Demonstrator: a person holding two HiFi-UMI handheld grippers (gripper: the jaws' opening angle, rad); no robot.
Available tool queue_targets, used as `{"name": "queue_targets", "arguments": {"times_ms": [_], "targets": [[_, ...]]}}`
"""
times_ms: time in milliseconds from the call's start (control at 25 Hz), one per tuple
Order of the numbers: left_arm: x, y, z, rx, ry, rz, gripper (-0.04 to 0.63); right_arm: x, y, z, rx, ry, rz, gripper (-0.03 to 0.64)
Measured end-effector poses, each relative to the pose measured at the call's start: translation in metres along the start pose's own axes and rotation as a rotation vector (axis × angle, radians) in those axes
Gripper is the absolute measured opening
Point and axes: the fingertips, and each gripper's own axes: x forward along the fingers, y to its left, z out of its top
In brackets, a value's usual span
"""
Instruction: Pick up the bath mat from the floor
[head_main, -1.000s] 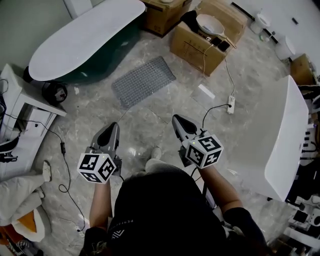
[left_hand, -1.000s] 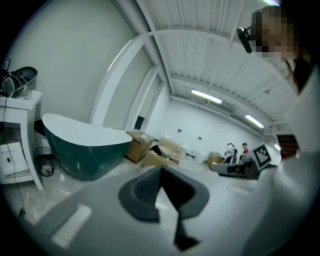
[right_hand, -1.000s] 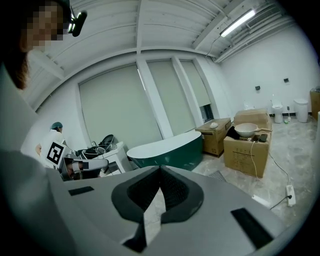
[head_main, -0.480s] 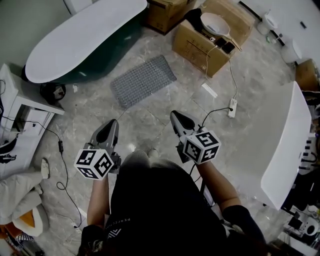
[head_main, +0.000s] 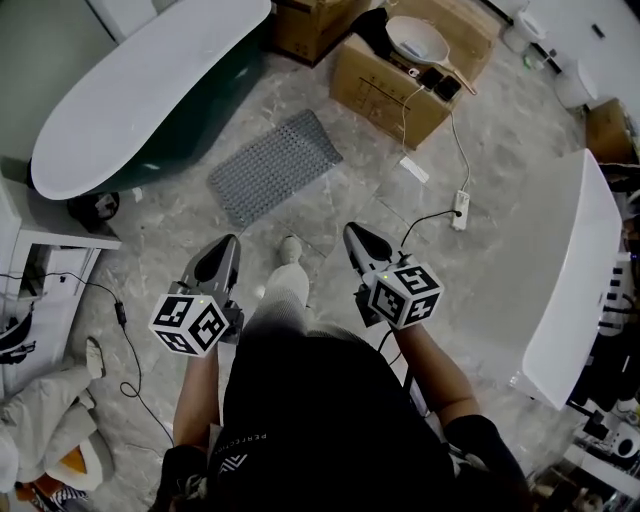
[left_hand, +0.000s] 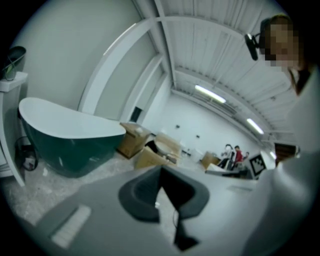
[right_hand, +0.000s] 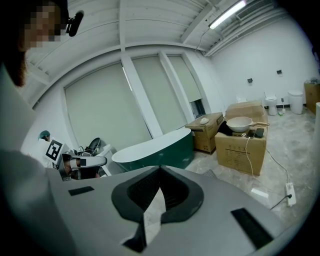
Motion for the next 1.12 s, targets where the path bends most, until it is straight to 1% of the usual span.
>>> {"name": "queue_targets", "arguments": {"times_ms": [120,240,480,680,840,960,1040,1120], "targets": [[0.035,0.011,0.01,0.01,0.006,-0.007,0.005,0.019,-0.02,0.011,-0.004,0.007,-0.028,-0.002],[0.07,0.021,0.019,-0.006,0.02,-0.021,0.003,0.04,-0.04,0.024,-0.013,0.029,-0.053,-0.002],[0.129,0.05,0.05,-0.018,0.021,-0.014,0.005,0.09,-0.067,0.06,-0.038,0.057,-0.064,-0.002],[0.161,0.076,0.063,-0.045,0.041,-0.002,0.003,0.132,-0.085,0.073,-0.067,0.103,-0.069,-0.001],[0.182,0.101,0.062,-0.092,0.049,0.004,0.003,0.166,-0.095,0.079,-0.088,0.153,-0.06,-0.002],[0.196,0.115,0.062,-0.129,0.048,-0.007,0.003,0.186,-0.101,0.084,-0.109,0.188,-0.048,0.0],[0.204,0.123,0.064,-0.133,0.051,-0.012,0.003,0.199,-0.104,0.09,-0.125,0.207,-0.04,0.0],[0.212,0.129,0.066,-0.121,0.057,-0.01,0.003,0.211,-0.107,0.094,-0.14,0.214,-0.031,-0.001]]}}
